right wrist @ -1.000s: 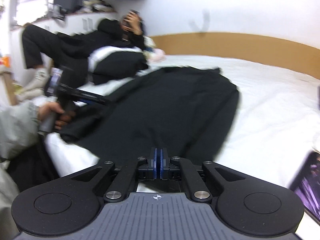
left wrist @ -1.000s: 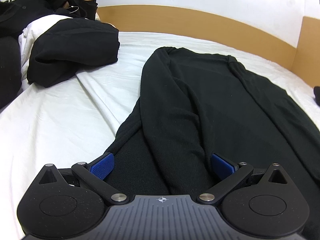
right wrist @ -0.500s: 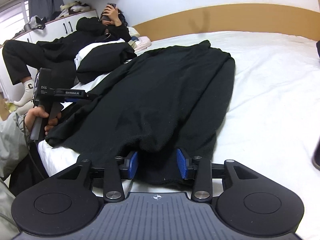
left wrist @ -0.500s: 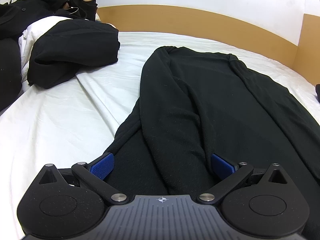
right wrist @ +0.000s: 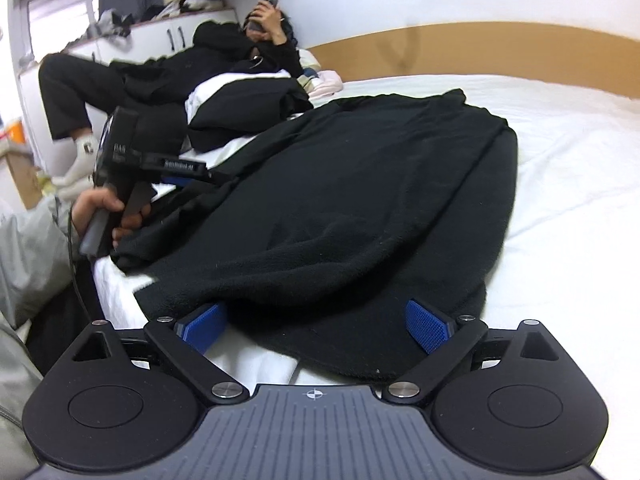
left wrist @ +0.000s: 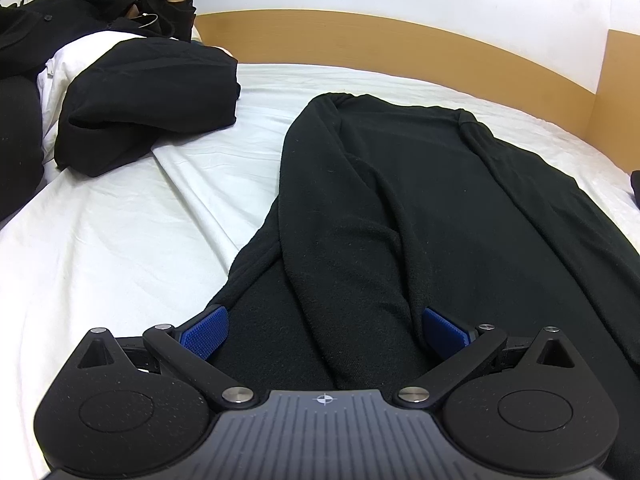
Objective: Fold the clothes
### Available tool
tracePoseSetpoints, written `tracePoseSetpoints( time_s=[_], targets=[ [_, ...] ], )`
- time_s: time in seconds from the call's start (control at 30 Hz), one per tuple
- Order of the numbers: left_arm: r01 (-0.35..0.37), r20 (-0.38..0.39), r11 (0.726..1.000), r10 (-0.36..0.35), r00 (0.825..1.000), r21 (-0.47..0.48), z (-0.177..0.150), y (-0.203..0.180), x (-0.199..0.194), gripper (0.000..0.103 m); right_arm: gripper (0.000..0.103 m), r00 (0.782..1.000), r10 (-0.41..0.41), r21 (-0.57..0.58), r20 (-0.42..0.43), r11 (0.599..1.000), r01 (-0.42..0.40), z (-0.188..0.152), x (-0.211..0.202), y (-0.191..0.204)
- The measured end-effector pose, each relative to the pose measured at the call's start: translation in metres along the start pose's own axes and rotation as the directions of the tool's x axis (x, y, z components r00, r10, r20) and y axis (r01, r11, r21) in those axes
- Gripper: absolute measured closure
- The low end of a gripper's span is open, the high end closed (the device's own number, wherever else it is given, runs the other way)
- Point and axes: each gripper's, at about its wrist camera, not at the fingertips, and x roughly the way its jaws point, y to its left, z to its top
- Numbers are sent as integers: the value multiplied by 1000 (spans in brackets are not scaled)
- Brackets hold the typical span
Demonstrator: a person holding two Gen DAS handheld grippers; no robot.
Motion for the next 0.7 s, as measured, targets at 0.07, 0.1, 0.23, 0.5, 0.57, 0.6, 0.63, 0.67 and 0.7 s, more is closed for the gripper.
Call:
tracePoseSetpoints(
  time_s=[0.07, 0.1, 0.23, 0.5, 0.57, 0.6, 0.63, 0.67, 0.7],
  targets=[
    [-1, 0, 1000, 1, 1000, 1, 0, 0, 0, 1, 6, 1000, 18, 33, 7, 999, -18, 1, -1, -4],
    [-1, 0, 1000, 1, 1000, 1, 0, 0, 0, 1, 8, 1000, 25, 37, 9, 999, -25, 1, 0, -4],
    [-2, 0, 1000, 2, 1000, 1, -1, -1, -1, 1, 32, 995, 101, -4, 5, 995, -101, 8, 5, 2],
    [-5, 0, 1000, 5, 1000, 2, 0, -2, -1, 1, 54, 973, 230, -4, -19, 973, -230, 22, 17, 11],
    [-6, 0, 1000, 6, 1000, 4, 0, -2, -1, 1, 53, 968, 250, 25, 12, 968, -251, 26, 15, 7],
    [-6, 0, 1000, 6, 1000, 3, 0, -2, -1, 1, 53, 970, 241, 44, 23, 969, -241, 28, 15, 5],
    [-6, 0, 1000, 6, 1000, 3, 0, -2, -1, 1, 53, 973, 228, 63, 21, 971, -229, 29, 16, 2],
    [-6, 0, 1000, 6, 1000, 3, 0, -2, -1, 1, 53, 975, 220, 79, 7, 972, -220, 30, 18, 0],
    [-6, 0, 1000, 6, 1000, 3, 0, -2, -1, 1, 53, 977, 214, 89, -6, 973, -213, 30, 21, -1]
  ],
)
